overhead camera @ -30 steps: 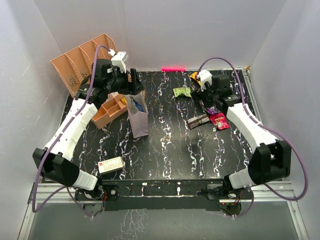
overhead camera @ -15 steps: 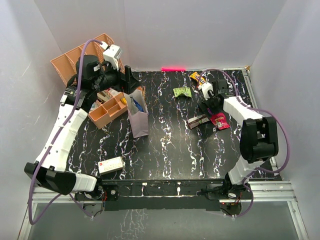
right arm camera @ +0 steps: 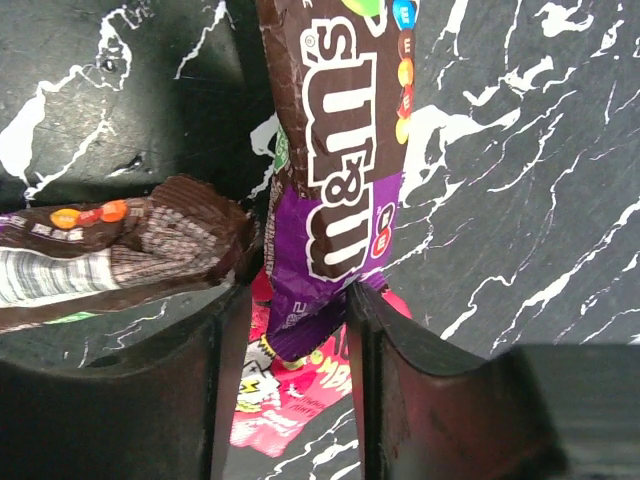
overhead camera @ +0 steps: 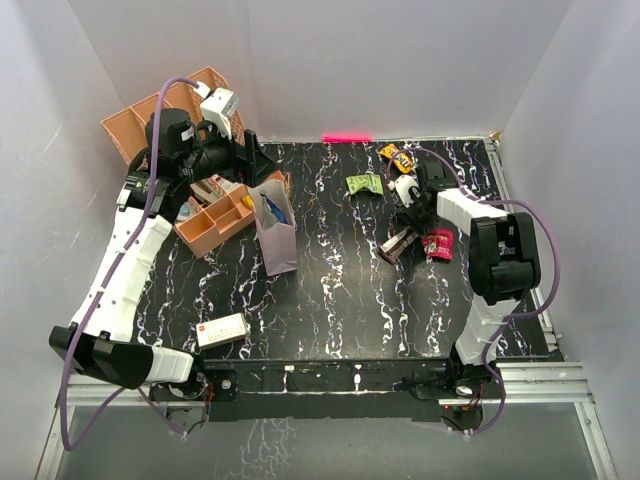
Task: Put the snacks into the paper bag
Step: Pick up the snack from the center of the board, then place the snack in the paper bag.
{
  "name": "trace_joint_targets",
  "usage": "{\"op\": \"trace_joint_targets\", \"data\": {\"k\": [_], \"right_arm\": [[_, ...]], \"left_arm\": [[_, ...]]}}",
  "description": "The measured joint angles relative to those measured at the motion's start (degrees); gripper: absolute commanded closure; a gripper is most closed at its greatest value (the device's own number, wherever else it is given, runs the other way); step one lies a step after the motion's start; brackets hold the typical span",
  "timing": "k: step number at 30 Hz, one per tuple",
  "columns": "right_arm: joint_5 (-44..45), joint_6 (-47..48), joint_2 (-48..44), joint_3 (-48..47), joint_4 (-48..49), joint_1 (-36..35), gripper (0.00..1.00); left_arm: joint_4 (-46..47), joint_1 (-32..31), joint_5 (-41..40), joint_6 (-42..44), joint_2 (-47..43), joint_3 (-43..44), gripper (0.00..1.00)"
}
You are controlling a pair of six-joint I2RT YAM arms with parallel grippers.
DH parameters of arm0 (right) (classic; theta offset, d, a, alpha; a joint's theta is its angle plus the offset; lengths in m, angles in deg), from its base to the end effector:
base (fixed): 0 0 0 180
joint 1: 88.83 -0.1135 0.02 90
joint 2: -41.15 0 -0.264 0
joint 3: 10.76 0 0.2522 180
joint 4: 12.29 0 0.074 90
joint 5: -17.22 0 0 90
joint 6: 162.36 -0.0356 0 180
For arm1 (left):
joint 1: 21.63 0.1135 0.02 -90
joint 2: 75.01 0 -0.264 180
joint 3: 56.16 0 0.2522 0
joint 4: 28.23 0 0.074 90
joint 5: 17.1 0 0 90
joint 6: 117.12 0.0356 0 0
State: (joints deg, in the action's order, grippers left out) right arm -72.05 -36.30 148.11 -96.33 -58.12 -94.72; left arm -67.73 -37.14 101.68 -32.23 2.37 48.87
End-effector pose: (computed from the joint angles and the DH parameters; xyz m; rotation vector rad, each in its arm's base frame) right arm 0.3723 0.0380 0.1730 -0.9834 2.5751 -0.1615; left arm 0.2736 -0.0937 0.4666 0.5270 1.7272 -0.7032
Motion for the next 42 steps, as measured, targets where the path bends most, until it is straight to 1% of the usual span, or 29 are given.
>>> {"op": "trace_joint_targets", "data": {"k": [7,12,15,21,25,30,33,38,42], "right_arm": [[1.29,1.11,0.92,-1.29,0.13,0.00,0.77],[1.14,1.18,0.85,-1.97,-0.07,0.00,0.89],[0.35,0.98,0.15,-2.01,-0.66,0.00,0.92],[-4.31,-0.61,-5.77,-3.48,-4.04,0.00,0.92],[-10.05,-2.40,-11.15,-7.28,-5.60,0.00,0.92],[-20.59,-4.79,-16.98,-12.35,-7.13,-0.02,0.92],[-27.06,-6.05,-20.09,-13.49,-7.78,-0.42,0.92],[-39.21,-8.70,-25.00,-13.70,-8.13,-1.44,0.92],[-47.63,-10.78,-28.02,-13.68,-8.02,-2.69,0.92]], "left_arm": [[0.11,0.24,0.68,-0.04,0.00,-0.07,0.19],[0.50,0.35,0.74,-0.07,0.00,-0.52,0.19],[1.20,0.39,0.74,-0.02,0.00,-1.05,0.19],[1.29,0.39,1.99,1.18,-0.02,-1.40,0.19],[1.11,0.39,4.98,2.75,-0.02,-1.40,0.19],[0.13,0.39,11.04,5.35,-0.02,-1.40,0.20],[-0.72,0.39,14.14,7.28,-0.02,-1.38,0.23],[-3.54,0.39,20.00,12.24,0.00,-0.79,0.25],[-5.92,-0.09,23.50,16.28,0.33,1.33,0.25]]}}
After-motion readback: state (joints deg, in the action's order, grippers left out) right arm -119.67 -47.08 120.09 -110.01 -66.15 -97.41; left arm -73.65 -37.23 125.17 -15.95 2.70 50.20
